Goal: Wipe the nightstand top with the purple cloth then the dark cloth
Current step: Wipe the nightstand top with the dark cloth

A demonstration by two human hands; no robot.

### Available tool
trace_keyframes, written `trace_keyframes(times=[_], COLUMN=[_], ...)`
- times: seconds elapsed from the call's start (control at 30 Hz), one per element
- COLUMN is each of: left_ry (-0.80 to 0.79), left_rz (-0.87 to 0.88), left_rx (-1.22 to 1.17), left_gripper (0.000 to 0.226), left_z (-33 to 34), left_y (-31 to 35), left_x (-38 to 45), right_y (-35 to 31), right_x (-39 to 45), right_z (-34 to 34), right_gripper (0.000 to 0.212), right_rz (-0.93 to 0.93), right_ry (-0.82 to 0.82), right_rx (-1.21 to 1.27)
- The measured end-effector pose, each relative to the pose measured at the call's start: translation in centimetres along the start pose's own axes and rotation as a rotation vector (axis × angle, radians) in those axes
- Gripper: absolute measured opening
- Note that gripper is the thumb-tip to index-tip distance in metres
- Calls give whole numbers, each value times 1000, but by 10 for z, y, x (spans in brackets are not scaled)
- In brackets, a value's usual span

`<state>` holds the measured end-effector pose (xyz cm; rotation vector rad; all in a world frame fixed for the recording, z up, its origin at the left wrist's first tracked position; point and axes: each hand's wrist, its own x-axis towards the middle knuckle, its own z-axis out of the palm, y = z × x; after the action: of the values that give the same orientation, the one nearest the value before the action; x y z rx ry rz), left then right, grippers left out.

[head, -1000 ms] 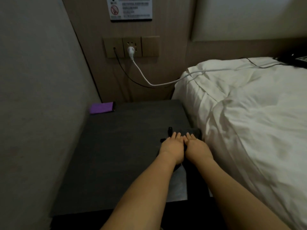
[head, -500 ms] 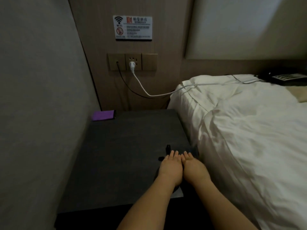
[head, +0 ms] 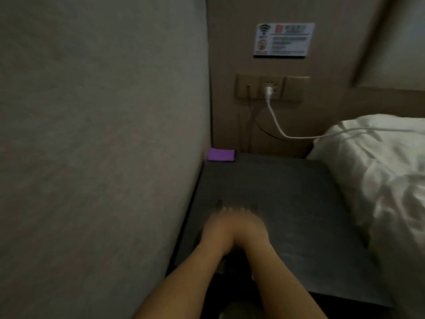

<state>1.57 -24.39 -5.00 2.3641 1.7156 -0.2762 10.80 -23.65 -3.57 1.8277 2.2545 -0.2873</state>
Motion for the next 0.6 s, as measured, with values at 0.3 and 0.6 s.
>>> trace_keyframes(times=[0.3, 0.6], left_ry=[-35, -38], left_rz=[-185, -169], left_rx=[22, -20], left_gripper=[74, 76], left_z=[7, 5], left_y=[-77, -47], left_x=[-32, -60], right_y=[-84, -66], right_x=[24, -8], right_z=[-4, 10], right_gripper=[50, 53], right_rz=[-163, -184], right_ry=[23, 14], right_rx=[28, 87])
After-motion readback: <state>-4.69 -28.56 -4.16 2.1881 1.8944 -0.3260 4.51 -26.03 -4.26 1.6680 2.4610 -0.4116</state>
